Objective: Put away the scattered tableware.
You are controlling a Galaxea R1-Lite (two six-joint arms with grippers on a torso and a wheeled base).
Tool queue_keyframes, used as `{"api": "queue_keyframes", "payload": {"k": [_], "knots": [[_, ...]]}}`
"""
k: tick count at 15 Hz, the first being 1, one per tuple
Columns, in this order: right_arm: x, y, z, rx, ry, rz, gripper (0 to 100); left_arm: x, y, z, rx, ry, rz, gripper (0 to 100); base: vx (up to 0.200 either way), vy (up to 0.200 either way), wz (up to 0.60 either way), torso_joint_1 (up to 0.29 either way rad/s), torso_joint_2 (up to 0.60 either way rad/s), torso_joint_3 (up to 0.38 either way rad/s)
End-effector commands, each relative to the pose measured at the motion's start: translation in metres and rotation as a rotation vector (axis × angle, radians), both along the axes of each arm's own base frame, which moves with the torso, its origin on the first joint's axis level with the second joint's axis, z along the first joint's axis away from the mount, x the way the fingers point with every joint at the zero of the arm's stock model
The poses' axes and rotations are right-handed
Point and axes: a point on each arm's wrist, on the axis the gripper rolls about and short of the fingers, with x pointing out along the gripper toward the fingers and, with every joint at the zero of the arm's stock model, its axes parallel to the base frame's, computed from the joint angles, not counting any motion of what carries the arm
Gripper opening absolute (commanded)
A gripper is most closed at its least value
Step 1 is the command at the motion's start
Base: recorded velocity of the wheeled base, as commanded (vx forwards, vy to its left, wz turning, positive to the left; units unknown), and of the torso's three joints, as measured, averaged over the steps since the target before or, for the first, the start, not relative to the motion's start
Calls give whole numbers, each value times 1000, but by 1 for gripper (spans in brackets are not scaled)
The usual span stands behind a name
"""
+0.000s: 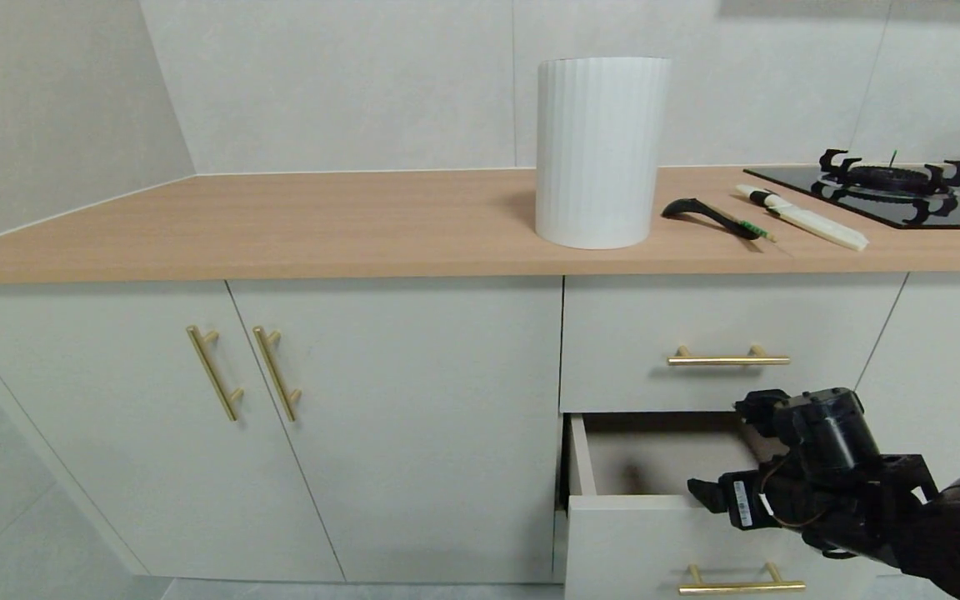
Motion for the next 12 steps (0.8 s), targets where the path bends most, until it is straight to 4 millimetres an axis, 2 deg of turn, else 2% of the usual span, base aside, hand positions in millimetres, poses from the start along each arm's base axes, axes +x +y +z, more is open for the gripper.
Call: {"api": "queue_keyframes", "payload": {"k": [1,9,10,12], "knots": [[-3,-1,12,4,-7,3,100,0,0,0,0,0,-1,100,0,0,0,0,0,0],[-26,-1,30,-52,98,71,100,0,0,0,0,0,1,100,0,0,0,0,0,0],[-37,1,36,-86,134,127,100,0,0,0,0,0,1,100,0,0,0,0,0,0],[-47,3,38,-123,185,168,100,0,0,0,0,2,-1,100,0,0,0,0,0,0]]}}
